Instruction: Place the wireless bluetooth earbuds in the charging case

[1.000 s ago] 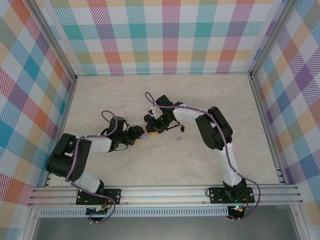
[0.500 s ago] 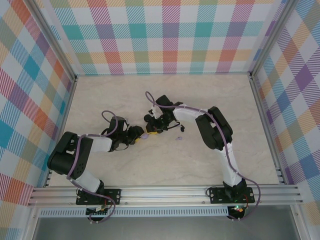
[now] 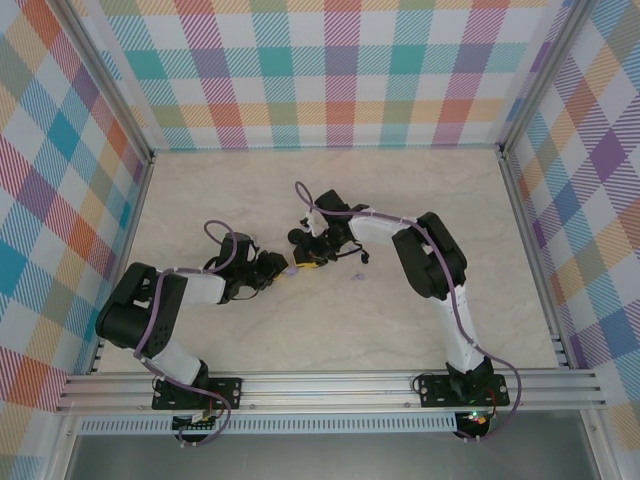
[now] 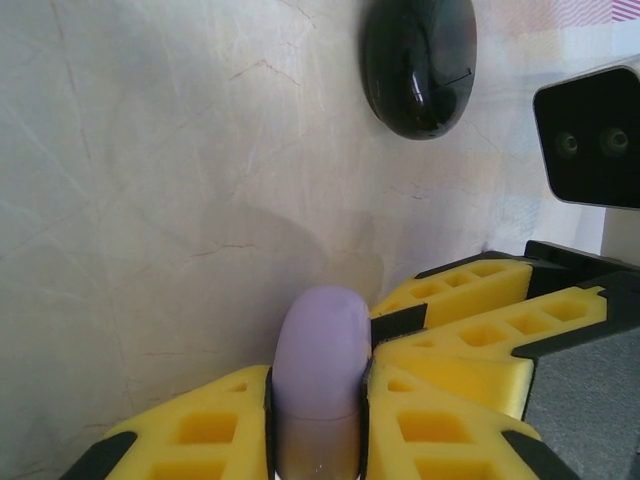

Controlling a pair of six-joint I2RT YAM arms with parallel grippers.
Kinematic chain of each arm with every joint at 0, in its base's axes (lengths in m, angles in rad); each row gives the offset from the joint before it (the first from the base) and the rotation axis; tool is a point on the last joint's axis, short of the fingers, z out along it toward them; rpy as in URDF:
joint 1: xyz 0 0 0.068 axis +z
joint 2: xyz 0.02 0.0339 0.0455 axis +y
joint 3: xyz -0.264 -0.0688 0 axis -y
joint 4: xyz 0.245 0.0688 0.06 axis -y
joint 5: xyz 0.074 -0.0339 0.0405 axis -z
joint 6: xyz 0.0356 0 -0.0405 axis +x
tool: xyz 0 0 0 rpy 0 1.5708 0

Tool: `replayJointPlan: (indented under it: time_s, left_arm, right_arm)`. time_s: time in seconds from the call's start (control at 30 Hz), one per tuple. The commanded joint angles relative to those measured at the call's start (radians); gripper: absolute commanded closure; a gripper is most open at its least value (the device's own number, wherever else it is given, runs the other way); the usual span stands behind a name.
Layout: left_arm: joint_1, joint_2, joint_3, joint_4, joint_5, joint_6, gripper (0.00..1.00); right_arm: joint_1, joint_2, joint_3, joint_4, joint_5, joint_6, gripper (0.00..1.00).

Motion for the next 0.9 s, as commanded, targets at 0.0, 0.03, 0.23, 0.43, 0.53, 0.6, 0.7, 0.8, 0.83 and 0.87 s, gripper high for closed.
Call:
replayJointPlan:
  time_s: [0.0,0.03,0.23,0.43,0.53,0.6,0.7,0.8,0.83,0.87]
  left_arm:
    - [-0.016,-0.040,-0.002,-0.039,-0.020,0.017,0.86]
    - [-0.016,-0.053,0.000,-0.046,-0.025,0.024,0.87]
    - [-0.017,-0.121,0.027,-0.043,-0.009,0.074,0.87]
    - [-0.017,-0.139,0.108,-0.026,0.082,0.127,0.87]
    - [-0.016,-0.139,0.150,-0.028,0.119,0.152,0.87]
    - [-0.018,-0.134,0.177,-0.013,0.161,0.171,0.87]
    - [-0.019,-0.128,0.219,0.013,0.241,0.197,0.87]
    - [-0.031,-0.139,0.251,0.007,0.286,0.235,0.87]
    - [-0.034,-0.142,0.262,0.003,0.300,0.247,0.87]
    - [-0.039,-0.143,0.276,-0.009,0.317,0.262,0.87]
  right_arm:
    - [0.006,-0.055,-0.058,0.044,-0.029,0.022,0.74]
    - [0.000,-0.076,-0.077,0.059,-0.028,0.028,0.74]
    - [-0.047,-0.228,-0.206,0.152,-0.032,0.050,0.68]
    - [-0.115,-0.405,-0.343,0.239,-0.041,0.032,0.65]
    - [-0.156,-0.481,-0.403,0.270,-0.063,0.007,0.61]
    - [-0.180,-0.512,-0.423,0.274,-0.099,-0.014,0.59]
    - [-0.201,-0.544,-0.445,0.289,-0.145,-0.050,0.58]
    - [-0.208,-0.566,-0.449,0.299,-0.185,-0.074,0.54]
    - [-0.208,-0.574,-0.449,0.305,-0.195,-0.078,0.53]
    - [-0.208,-0.583,-0.451,0.316,-0.208,-0.082,0.51]
